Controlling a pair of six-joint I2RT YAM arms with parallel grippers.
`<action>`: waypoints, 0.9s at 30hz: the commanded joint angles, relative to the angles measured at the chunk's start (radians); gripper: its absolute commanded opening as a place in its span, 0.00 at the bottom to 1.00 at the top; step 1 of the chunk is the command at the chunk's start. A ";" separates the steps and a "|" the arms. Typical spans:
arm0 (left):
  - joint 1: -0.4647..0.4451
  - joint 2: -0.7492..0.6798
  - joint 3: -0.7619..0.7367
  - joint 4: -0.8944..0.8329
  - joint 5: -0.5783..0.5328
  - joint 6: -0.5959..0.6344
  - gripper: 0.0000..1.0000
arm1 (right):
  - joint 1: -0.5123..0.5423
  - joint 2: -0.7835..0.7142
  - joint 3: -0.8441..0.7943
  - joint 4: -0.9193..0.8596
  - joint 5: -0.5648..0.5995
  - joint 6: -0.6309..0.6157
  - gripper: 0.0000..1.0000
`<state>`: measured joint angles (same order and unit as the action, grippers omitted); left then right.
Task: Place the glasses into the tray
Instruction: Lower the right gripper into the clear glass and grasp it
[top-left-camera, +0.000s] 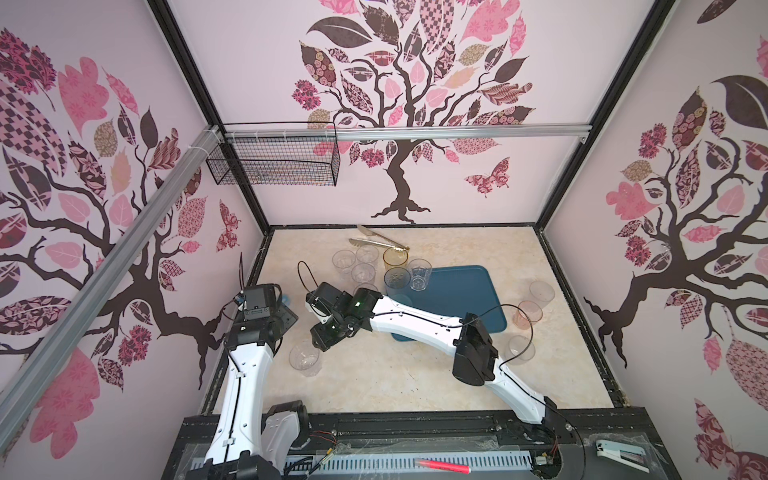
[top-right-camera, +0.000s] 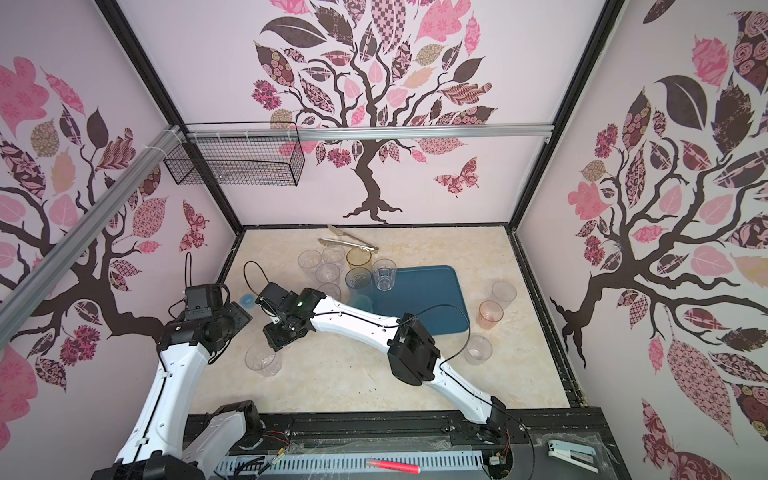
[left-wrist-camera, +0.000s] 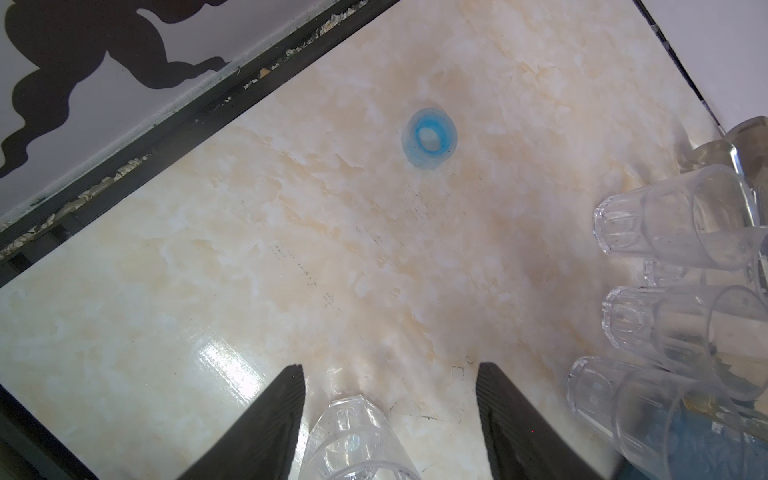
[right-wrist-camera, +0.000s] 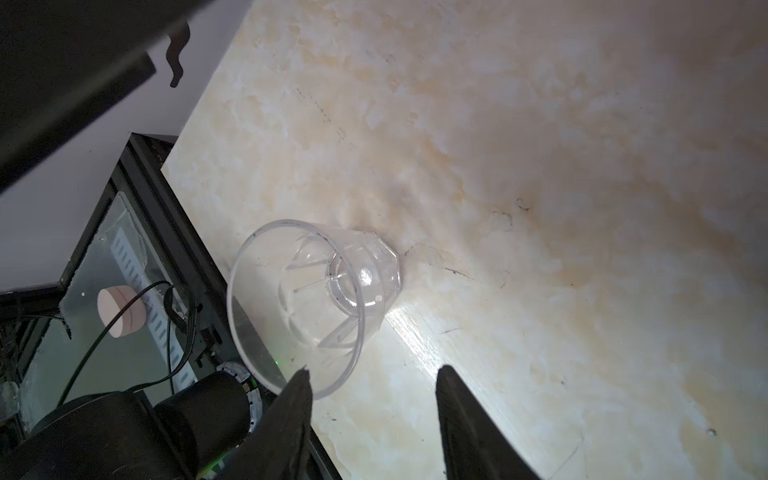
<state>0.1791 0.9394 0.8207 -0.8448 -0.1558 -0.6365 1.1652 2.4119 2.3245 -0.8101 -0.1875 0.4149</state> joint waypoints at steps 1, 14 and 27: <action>0.004 -0.007 -0.032 0.029 -0.008 -0.002 0.69 | 0.011 0.048 0.042 0.004 -0.005 -0.008 0.52; 0.004 -0.015 -0.040 0.043 -0.011 0.008 0.68 | 0.033 0.204 0.167 -0.008 -0.012 -0.013 0.49; 0.003 0.004 0.034 0.025 0.023 0.006 0.68 | 0.033 0.110 0.072 0.018 0.090 -0.040 0.15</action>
<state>0.1791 0.9367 0.8055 -0.8169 -0.1471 -0.6323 1.1965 2.5752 2.4065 -0.7746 -0.1352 0.3843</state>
